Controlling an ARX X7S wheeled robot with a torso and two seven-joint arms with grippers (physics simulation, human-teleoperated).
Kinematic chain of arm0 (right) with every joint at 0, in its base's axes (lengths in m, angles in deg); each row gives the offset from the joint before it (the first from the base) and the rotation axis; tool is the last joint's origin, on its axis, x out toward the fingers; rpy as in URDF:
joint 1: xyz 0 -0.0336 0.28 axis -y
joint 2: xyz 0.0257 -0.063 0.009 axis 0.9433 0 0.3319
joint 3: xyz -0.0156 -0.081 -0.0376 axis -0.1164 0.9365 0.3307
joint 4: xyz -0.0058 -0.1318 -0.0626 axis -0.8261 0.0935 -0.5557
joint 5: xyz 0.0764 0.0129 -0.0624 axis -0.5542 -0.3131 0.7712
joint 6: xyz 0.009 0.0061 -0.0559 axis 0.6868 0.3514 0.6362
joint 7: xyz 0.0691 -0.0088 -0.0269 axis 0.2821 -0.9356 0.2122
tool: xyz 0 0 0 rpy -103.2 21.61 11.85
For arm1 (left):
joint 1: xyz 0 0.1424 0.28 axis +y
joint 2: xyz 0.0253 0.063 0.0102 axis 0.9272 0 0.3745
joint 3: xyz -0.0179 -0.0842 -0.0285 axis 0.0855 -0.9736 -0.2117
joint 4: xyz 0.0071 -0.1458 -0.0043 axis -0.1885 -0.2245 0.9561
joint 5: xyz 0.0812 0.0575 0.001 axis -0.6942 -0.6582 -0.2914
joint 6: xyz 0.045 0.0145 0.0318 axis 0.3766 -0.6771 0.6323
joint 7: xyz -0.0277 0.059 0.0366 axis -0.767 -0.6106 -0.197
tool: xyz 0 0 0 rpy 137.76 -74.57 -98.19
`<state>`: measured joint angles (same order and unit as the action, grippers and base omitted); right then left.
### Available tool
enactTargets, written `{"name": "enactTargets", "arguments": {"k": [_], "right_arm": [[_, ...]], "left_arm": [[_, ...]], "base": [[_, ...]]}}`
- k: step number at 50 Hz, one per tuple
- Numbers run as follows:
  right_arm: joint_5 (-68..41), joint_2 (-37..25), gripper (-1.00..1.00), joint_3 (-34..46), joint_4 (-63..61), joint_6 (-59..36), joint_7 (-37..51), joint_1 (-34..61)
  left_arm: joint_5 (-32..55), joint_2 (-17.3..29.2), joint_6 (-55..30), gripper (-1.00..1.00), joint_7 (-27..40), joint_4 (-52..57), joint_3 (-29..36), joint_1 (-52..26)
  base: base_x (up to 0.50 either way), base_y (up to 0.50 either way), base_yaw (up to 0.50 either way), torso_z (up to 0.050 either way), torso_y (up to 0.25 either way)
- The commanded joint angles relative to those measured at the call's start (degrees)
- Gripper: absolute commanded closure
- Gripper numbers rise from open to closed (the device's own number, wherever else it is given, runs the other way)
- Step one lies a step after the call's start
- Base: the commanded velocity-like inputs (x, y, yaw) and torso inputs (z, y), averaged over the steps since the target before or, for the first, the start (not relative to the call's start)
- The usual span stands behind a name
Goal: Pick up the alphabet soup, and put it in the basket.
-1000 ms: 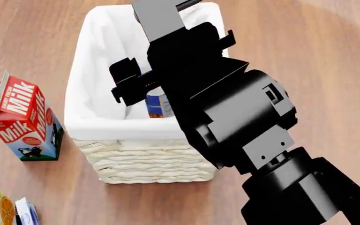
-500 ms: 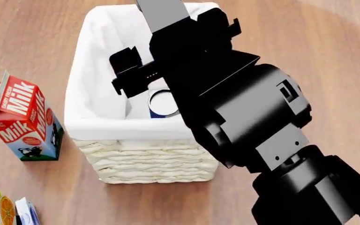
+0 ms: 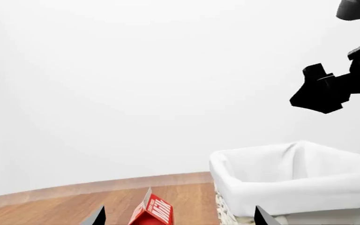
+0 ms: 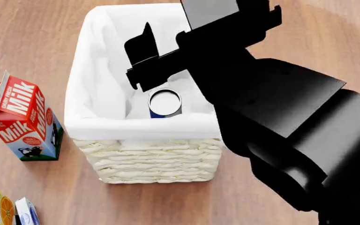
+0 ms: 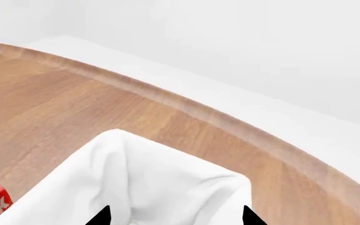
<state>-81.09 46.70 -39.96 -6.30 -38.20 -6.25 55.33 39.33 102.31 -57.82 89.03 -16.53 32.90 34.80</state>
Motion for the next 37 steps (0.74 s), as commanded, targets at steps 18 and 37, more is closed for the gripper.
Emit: {"name": "enactTargets", "arguments": {"k": [18, 37], "right_arm": [[30.4, -21.6, -1.0, -9.6, -37.8, 52.5, 5.5, -66.3], [45.3, -13.6, -1.0, -18.3, -15.9, 90.0, 8.8, -84.7]], "left_arm": [[0.4, 0.2, -0.1, -1.0, 0.5, 0.1, -0.3, -0.2], [-1.3, 1.9, 3.2, -1.0, 3.8, 2.5, -3.9, 3.2]], "base": [[0.0, 0.0, 0.0, 0.0, 0.0], [0.0, 0.0, 0.0, 0.0, 0.0]]}}
